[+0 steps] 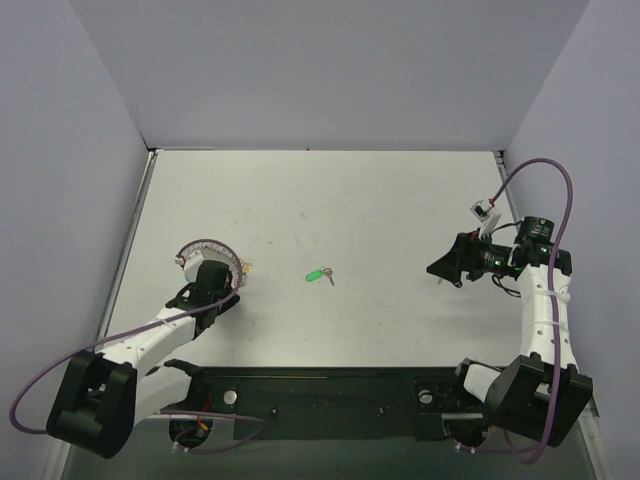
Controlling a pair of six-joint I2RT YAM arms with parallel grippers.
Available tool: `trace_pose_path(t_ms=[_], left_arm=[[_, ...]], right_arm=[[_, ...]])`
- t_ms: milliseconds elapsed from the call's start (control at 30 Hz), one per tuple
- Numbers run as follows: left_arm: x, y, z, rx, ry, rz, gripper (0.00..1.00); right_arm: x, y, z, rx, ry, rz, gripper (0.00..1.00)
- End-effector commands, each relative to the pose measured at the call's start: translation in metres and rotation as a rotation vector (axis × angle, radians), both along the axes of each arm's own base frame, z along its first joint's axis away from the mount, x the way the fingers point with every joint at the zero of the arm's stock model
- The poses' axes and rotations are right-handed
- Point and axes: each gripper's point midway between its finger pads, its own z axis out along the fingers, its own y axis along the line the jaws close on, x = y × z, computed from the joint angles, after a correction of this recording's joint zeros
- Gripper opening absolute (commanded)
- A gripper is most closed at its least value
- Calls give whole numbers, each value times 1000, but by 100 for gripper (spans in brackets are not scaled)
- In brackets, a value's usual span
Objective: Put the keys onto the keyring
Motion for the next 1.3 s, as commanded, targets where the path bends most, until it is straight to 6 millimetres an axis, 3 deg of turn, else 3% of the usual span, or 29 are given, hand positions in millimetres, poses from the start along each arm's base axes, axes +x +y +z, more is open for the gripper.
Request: trace_pose_path(t_ms=[0, 267, 600, 800, 1000, 1267], left_arm=[[17, 0, 8, 28, -34, -11, 37], [27, 5, 8, 72, -19, -8, 37], [27, 11, 9, 111, -15, -4, 30], [27, 11, 8, 129, -10, -22, 18], [29, 13, 9, 156, -2, -36, 15], [35, 8, 30, 158, -45, -82, 3]], right_arm=[[1, 2, 11, 21, -33, 22, 66], [1, 1, 10, 21, -29, 20, 66], [0, 0, 8, 21, -16, 27, 66], [-1, 0, 9, 19, -17, 33, 66], [-3, 1, 9, 20, -15, 38, 66], [-4, 0, 10, 24, -18, 43, 66]])
